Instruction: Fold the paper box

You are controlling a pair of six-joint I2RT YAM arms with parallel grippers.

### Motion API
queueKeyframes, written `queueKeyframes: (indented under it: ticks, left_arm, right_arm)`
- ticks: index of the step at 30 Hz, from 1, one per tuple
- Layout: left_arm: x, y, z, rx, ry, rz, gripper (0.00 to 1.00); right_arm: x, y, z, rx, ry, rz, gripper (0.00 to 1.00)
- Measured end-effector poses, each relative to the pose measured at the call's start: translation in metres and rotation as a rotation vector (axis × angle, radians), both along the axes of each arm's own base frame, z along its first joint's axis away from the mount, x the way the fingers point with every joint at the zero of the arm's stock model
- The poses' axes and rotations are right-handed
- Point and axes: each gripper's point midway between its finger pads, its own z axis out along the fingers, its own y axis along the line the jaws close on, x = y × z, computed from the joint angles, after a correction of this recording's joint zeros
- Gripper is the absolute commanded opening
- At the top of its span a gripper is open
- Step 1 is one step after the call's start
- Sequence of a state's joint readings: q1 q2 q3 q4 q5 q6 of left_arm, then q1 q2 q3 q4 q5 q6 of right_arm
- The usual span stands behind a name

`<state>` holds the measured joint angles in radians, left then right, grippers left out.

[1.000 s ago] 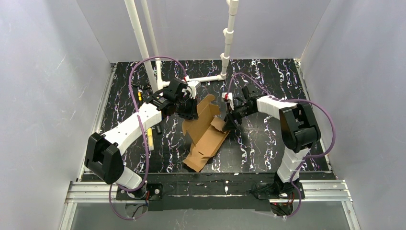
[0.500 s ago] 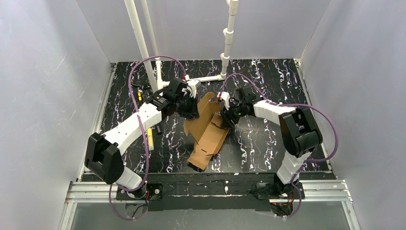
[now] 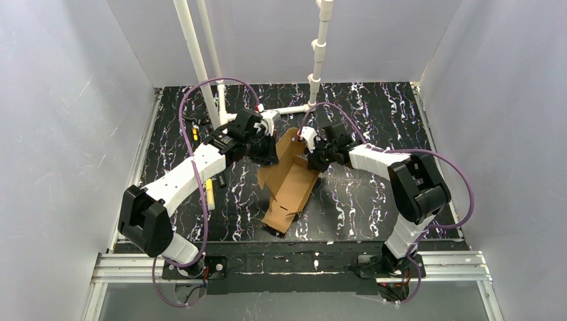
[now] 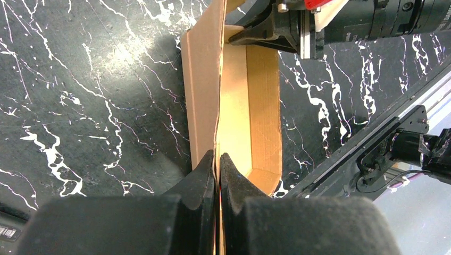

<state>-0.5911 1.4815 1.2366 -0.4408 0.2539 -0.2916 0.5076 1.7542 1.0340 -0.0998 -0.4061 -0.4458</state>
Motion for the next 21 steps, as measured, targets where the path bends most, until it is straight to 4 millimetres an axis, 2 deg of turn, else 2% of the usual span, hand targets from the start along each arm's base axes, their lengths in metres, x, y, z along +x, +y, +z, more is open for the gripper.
queueKeyframes:
  ticks: [6, 10, 17, 18, 19, 21]
  left_arm:
    - [0.003, -0.002, 0.003, -0.01, -0.015, 0.003, 0.0]
    - [0.005, -0.003, 0.004, -0.017, -0.019, 0.008, 0.0]
    - [0.008, -0.006, 0.007, -0.036, -0.027, 0.017, 0.0]
    - [0.008, -0.006, 0.007, -0.036, -0.027, 0.017, 0.0]
    - [0.008, -0.006, 0.007, -0.035, -0.027, 0.018, 0.0]
    - [0.008, -0.006, 0.007, -0.035, -0.027, 0.017, 0.0]
  right_arm:
    - [0.011, 0.002, 0.004, -0.014, -0.079, -0.051, 0.03]
    - [0.014, 0.003, 0.004, -0.009, -0.093, -0.058, 0.22]
    - [0.02, 0.003, 0.006, -0.022, -0.125, -0.08, 0.3]
    - [0.019, 0.003, 0.006, -0.024, -0.127, -0.081, 0.29]
    - [0.019, 0.004, 0.006, -0.024, -0.13, -0.08, 0.22]
    - [0.019, 0.006, 0.006, -0.026, -0.134, -0.078, 0.02]
